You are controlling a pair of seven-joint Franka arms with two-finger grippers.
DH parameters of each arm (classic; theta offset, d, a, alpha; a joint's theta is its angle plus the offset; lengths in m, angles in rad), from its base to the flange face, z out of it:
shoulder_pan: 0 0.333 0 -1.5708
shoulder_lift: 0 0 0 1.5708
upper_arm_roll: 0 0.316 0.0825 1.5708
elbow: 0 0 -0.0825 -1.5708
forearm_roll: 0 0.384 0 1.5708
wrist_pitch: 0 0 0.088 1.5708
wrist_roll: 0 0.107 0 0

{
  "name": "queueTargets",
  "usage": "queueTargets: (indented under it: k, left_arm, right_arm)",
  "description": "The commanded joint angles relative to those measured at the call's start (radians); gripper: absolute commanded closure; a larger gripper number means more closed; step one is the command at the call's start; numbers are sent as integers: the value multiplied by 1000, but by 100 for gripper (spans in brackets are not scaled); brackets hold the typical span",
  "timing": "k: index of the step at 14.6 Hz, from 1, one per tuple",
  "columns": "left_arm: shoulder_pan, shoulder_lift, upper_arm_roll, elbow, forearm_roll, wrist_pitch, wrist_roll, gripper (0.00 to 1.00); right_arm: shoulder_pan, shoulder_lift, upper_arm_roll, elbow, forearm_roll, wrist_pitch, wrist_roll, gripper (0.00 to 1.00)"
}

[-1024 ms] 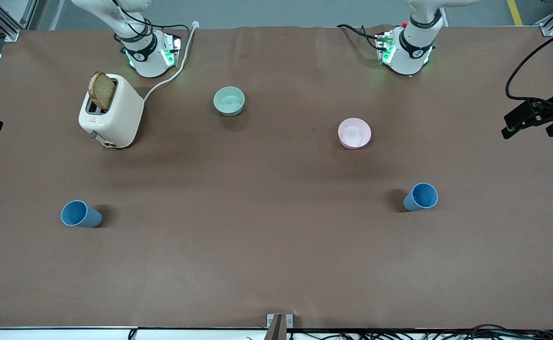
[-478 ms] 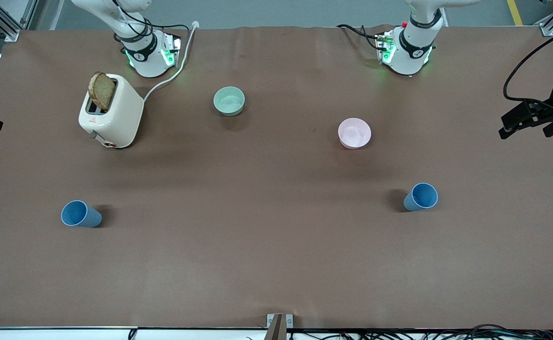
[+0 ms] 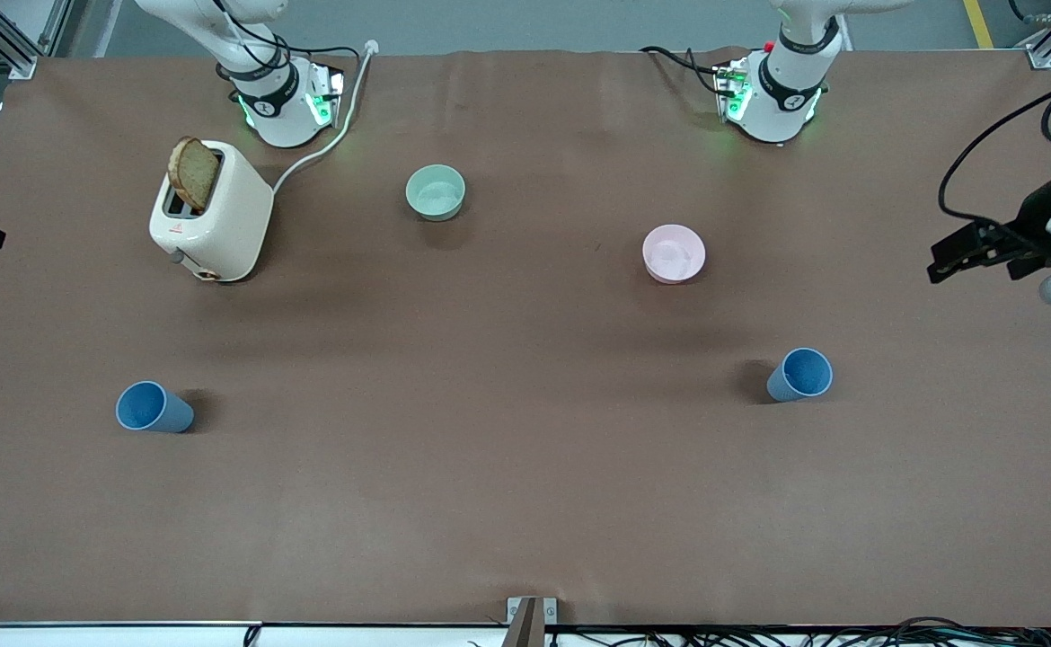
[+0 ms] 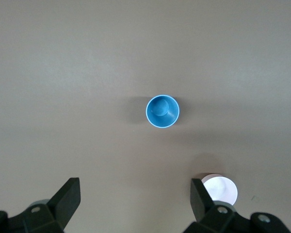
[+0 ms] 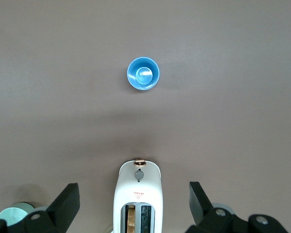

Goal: Stack blue cups with both arms
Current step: 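Grasp the blue cup with the left gripper while the right gripper grasps the other cup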

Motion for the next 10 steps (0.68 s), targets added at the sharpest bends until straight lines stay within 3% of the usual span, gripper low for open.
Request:
queueTargets:
  k: [1, 6, 10]
  left_arm:
    - [14, 93, -11, 49, 2, 11, 20, 0]
    - [17, 249, -8, 87, 14, 33, 20, 0]
    - [12, 293, -10, 3, 14, 130, 20, 0]
  right_arm:
    - [-13, -29, 11, -36, -21, 18, 1, 1]
    - [-16, -24, 9, -116, -19, 129, 1, 1]
    - [-28, 25, 9, -148, -19, 225, -8, 1]
